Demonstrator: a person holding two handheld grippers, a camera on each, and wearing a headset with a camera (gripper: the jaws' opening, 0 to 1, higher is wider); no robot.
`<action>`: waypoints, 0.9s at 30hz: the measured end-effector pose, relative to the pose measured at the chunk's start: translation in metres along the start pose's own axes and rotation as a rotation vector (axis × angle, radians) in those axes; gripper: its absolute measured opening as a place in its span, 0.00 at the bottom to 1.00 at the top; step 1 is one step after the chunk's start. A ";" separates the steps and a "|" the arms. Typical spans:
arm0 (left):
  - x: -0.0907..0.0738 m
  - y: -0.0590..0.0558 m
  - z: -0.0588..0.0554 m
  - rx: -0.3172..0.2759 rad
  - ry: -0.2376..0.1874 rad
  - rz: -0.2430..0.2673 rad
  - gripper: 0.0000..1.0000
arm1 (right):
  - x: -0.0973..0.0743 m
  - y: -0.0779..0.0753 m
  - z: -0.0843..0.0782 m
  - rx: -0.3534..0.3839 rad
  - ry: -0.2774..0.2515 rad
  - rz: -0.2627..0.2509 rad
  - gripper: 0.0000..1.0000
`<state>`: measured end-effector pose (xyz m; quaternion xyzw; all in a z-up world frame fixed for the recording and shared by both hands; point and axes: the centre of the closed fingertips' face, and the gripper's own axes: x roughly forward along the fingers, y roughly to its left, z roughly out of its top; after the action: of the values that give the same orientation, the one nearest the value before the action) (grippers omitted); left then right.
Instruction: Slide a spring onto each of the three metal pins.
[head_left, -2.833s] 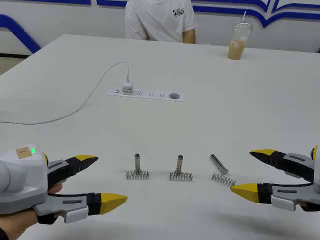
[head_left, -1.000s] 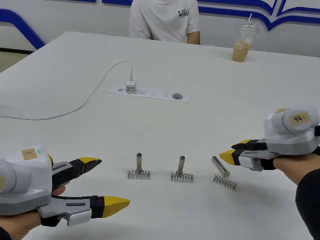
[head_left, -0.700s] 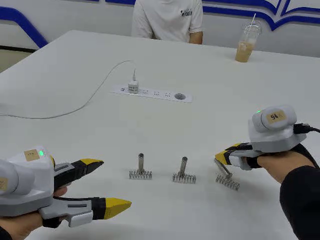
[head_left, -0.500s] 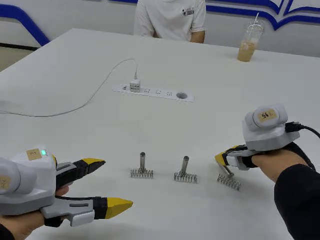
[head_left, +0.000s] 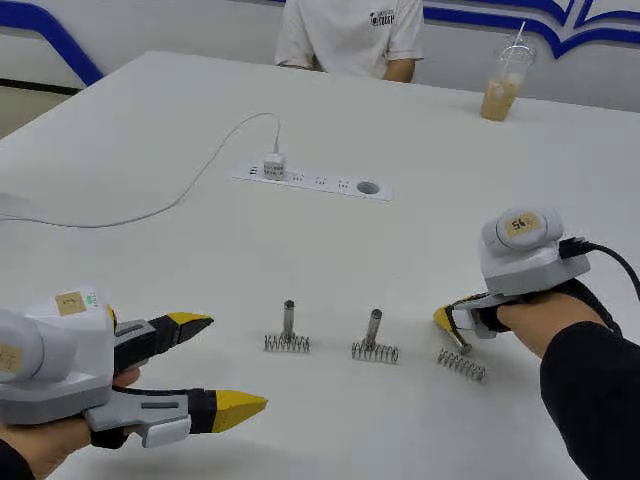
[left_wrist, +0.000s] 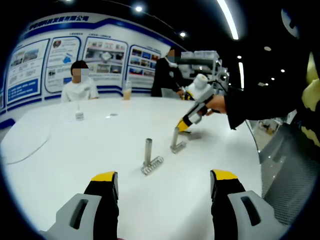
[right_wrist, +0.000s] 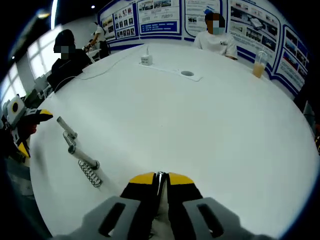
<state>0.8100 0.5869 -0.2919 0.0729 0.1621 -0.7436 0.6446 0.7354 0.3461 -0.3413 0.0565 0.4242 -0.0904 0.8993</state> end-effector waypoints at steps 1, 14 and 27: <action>0.000 0.000 0.000 0.000 0.001 0.000 0.76 | 0.000 0.000 0.000 0.004 0.002 0.000 0.10; -0.003 0.003 0.001 -0.003 0.001 0.007 0.76 | 0.005 0.004 -0.004 -0.034 0.035 -0.006 0.10; -0.001 -0.001 0.002 0.003 0.001 0.002 0.75 | -0.003 -0.002 0.000 -0.009 -0.025 -0.015 0.09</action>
<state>0.8094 0.5875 -0.2897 0.0744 0.1609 -0.7432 0.6451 0.7326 0.3442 -0.3388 0.0480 0.4136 -0.0961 0.9041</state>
